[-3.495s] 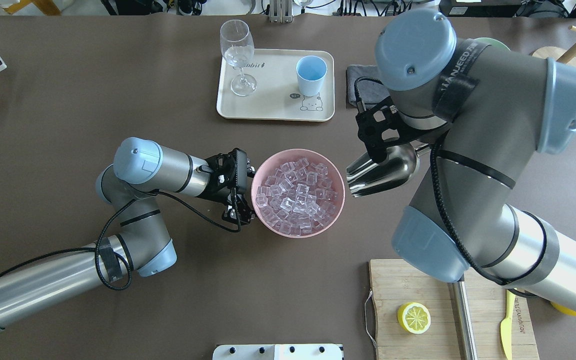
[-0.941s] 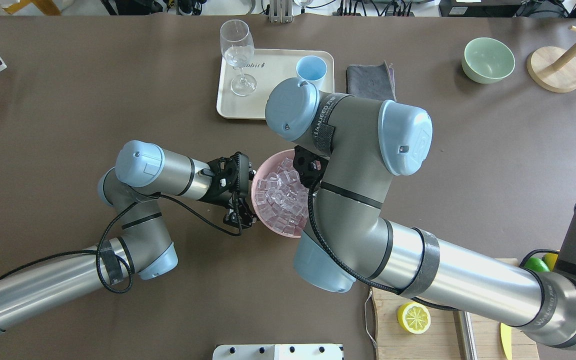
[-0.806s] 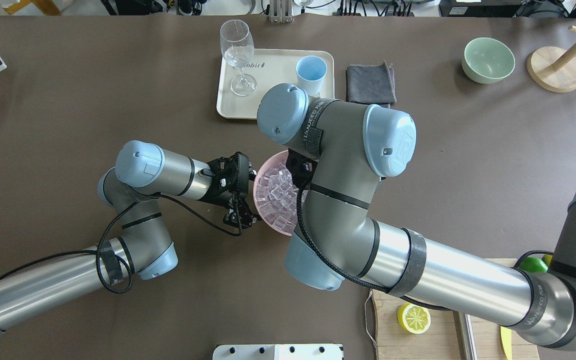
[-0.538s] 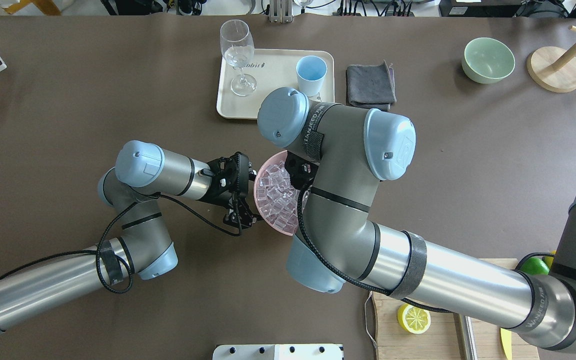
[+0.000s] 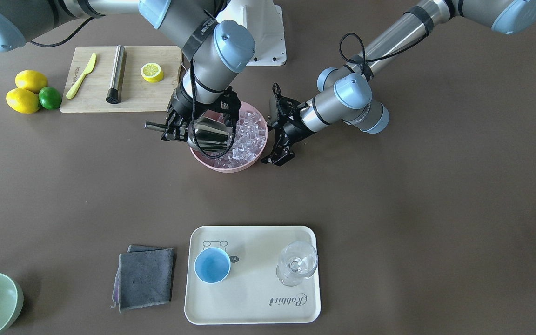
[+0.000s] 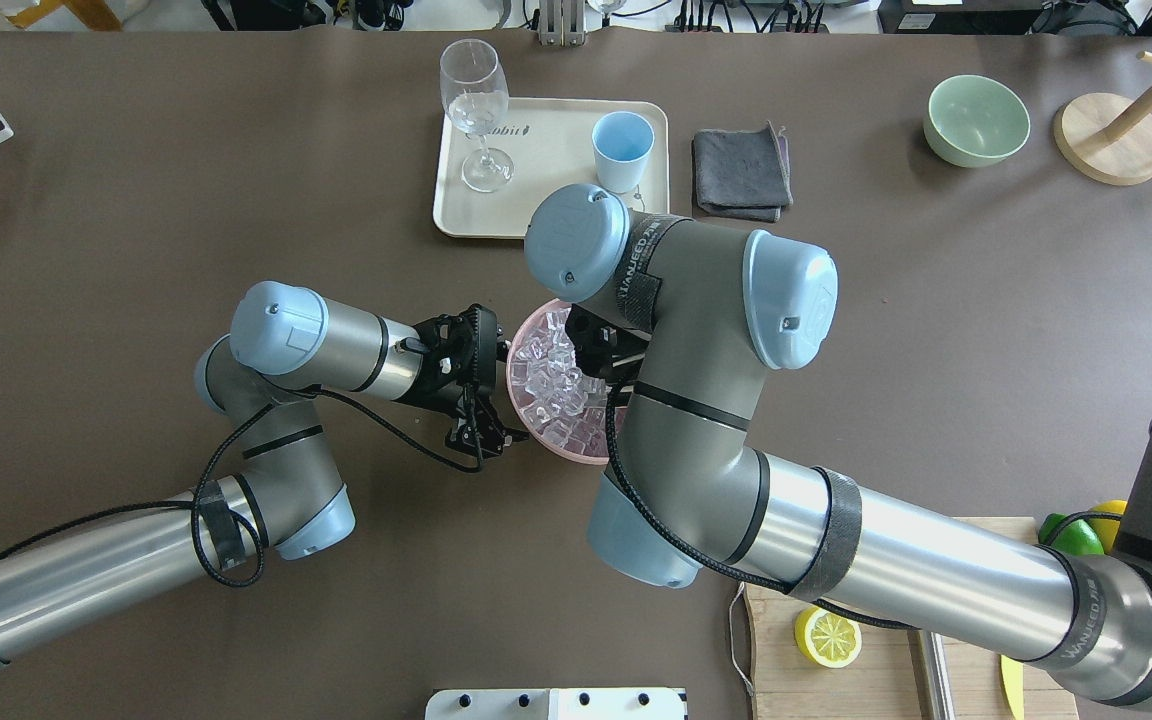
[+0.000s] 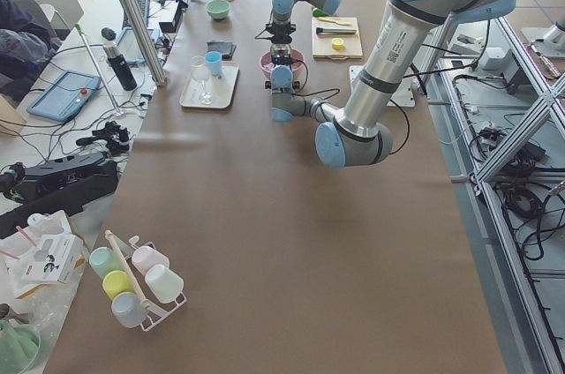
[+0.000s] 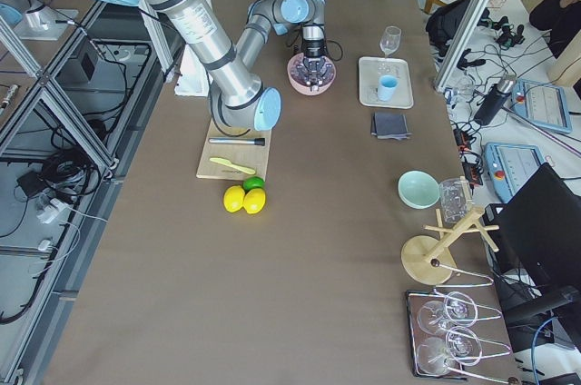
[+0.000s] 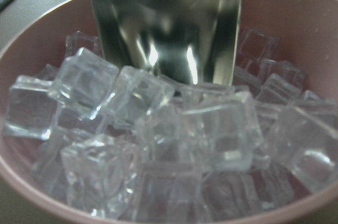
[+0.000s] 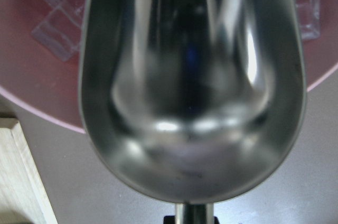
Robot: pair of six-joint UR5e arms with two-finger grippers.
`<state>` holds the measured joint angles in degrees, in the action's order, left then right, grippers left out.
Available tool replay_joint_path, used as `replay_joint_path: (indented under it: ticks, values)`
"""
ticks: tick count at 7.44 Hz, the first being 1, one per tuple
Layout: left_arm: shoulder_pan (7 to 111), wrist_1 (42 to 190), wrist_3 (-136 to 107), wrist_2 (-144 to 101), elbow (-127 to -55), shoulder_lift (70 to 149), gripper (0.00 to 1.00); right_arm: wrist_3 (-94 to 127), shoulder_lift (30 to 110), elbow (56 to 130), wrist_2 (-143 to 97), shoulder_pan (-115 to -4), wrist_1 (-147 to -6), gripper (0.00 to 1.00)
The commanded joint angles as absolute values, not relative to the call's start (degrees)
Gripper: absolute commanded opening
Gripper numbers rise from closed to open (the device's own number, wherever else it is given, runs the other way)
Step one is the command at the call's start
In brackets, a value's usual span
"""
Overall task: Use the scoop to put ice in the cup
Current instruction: 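Drag the scoop through the ice with the right gripper, left steadying the bowl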
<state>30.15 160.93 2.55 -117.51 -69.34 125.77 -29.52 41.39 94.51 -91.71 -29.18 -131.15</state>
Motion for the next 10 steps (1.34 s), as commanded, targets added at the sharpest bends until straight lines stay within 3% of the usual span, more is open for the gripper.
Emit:
replay_joint_path:
  ticks: [1,10]
  values:
    - [30.15,160.93,2.55,-117.42,-69.26,125.77,0.98,-26.29,44.19,95.88,-91.84,-29.18,-126.84,0.00]
    - [30.06,160.84,2.81,-117.42,-69.26,125.60,0.98,-13.72,52.29,102.12,-93.34,-29.09,-112.78,0.00]
